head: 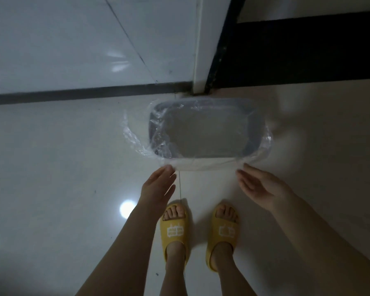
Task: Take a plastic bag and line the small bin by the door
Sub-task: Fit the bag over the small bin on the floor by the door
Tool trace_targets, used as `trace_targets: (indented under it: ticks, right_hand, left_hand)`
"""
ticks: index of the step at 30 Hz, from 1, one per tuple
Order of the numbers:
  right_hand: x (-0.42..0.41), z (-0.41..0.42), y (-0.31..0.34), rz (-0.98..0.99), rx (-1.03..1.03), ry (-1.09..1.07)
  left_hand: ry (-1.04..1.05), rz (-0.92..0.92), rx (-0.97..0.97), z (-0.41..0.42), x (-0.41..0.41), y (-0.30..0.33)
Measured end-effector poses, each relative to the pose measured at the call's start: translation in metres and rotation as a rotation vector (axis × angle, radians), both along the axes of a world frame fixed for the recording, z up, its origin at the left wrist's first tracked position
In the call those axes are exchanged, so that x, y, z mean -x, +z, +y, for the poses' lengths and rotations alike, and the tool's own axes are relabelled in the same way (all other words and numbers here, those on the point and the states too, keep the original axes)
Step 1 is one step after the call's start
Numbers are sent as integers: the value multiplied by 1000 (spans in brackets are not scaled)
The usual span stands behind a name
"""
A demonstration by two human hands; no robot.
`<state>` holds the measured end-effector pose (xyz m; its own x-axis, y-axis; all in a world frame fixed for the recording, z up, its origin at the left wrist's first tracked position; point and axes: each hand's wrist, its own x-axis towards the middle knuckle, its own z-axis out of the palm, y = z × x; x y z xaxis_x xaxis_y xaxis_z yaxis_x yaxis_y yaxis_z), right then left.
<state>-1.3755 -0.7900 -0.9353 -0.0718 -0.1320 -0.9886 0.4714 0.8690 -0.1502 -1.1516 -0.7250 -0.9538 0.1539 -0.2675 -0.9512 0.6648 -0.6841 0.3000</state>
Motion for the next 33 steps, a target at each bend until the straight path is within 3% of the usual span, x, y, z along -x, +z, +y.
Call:
trace_targets:
  ticks: [2,3,5,7,10,12,14,17,23,29,33]
  right_hand:
    - [18,0,21,48,-63,81]
    - [25,-1,33,186,-2,233]
    - [27,-9,55,631,309,759]
    - [3,-25,74,802,705,1077]
    - [-58,-56,70,731,1039,1706]
    - [-95,-73,54,697,1114,2073]
    - [-116,-85,37,753,1154,2264]
    - [-125,-94,17,792,1105,2401]
    - [-124,-100,-2,751,1097,2432]
    - [-124,-102,-8,753,1073,2462]
    - [-126,-99,-7,776,1049,2469]
  left_hand:
    - [-13,-157,12,2,-19,13]
    - [-40,-346,30,2,-30,20]
    - [-265,-856,146,-7,-51,34]
    - [-669,-1196,413,-23,-63,47]
    - [-1222,-1238,671,-56,-64,46]
    - [-1438,-1179,655,-73,-62,36]
    - [-1547,-1118,593,-81,-66,22]
    - [-1590,-1037,538,-82,-77,6]
    - [-1617,-943,646,-87,-87,-15]
    - [-1489,-880,746,-89,-91,-31]
    - [-1611,-955,582,-89,-89,-36]
